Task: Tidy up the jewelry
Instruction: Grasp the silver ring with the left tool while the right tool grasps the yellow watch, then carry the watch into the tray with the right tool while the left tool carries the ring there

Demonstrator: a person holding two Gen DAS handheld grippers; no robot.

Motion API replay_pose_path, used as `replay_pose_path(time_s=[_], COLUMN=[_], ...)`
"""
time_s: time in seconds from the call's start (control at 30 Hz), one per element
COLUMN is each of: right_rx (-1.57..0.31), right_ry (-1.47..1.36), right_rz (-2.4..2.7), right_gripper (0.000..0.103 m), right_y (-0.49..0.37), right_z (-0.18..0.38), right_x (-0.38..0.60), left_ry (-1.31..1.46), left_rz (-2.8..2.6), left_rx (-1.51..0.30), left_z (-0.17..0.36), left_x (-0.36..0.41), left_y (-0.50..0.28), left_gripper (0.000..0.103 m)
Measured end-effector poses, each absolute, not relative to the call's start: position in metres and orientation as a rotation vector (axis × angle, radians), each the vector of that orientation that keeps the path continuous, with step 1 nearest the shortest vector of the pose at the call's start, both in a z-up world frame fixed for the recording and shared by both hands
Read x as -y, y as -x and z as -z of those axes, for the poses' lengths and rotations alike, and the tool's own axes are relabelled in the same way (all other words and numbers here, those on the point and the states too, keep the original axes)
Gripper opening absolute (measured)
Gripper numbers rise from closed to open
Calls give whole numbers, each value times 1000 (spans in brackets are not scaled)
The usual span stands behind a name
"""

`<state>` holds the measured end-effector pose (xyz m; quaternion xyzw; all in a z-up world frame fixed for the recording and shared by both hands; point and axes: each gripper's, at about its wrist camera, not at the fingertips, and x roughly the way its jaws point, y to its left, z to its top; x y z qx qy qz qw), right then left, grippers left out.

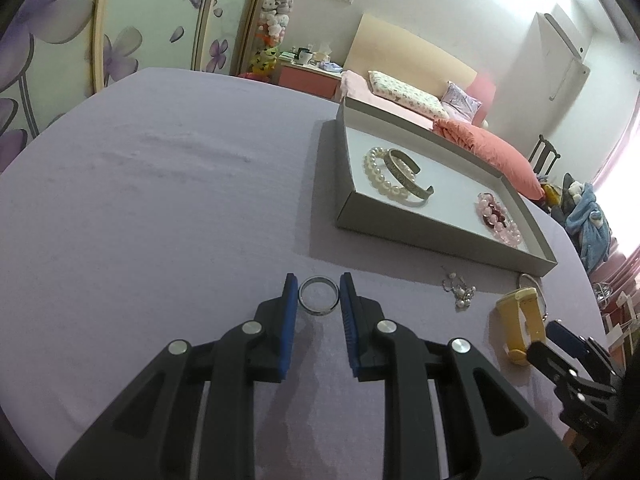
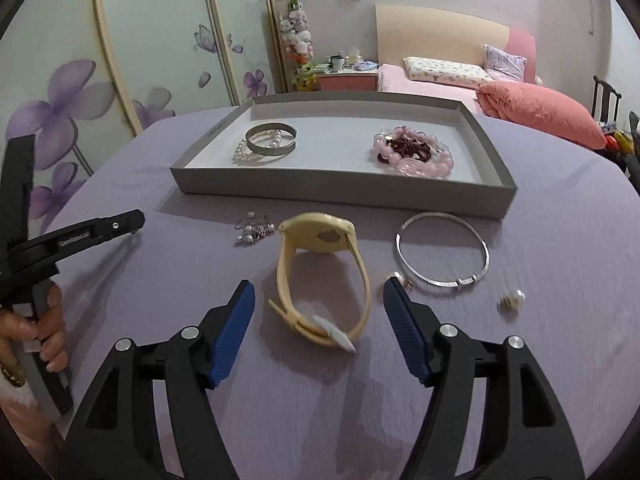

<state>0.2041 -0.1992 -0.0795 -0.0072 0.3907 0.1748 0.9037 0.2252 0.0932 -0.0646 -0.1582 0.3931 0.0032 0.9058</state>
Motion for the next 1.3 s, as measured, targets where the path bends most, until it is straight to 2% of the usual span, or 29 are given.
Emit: replay_pose_path(time_s=[0.23, 0.33, 0.43, 0.5, 0.6, 0.83, 1.3], right_rx=[-824, -837, -838, -841, -836, -805, -616], right_ry=[76, 87, 83, 76, 83, 15, -112], right_rz=[-347, -340, -332, -333, -336, -326, -228], right_gripper=[67, 64, 55, 44, 39, 39, 39], right_y=[-218, -220, -222, -222, -220, -202, -187], right_z=[85, 87, 86, 87, 86, 78, 43], right_x=[185, 183, 184, 186, 186, 212, 263], left_ry=[341, 344, 343, 343, 343, 332, 268], left_rz=[2, 5, 4, 4, 4, -1, 30], left_rx=[-813, -816, -815, -816, -815, -806, -736], left_z=[65, 65, 65, 65, 65, 64, 43], left_x=[-96, -95, -95, -95, -96, -94, -74], left_y=[-225, -226, -226, -226, -226, -225, -206], left_gripper=[22, 22, 22, 22, 22, 22, 22])
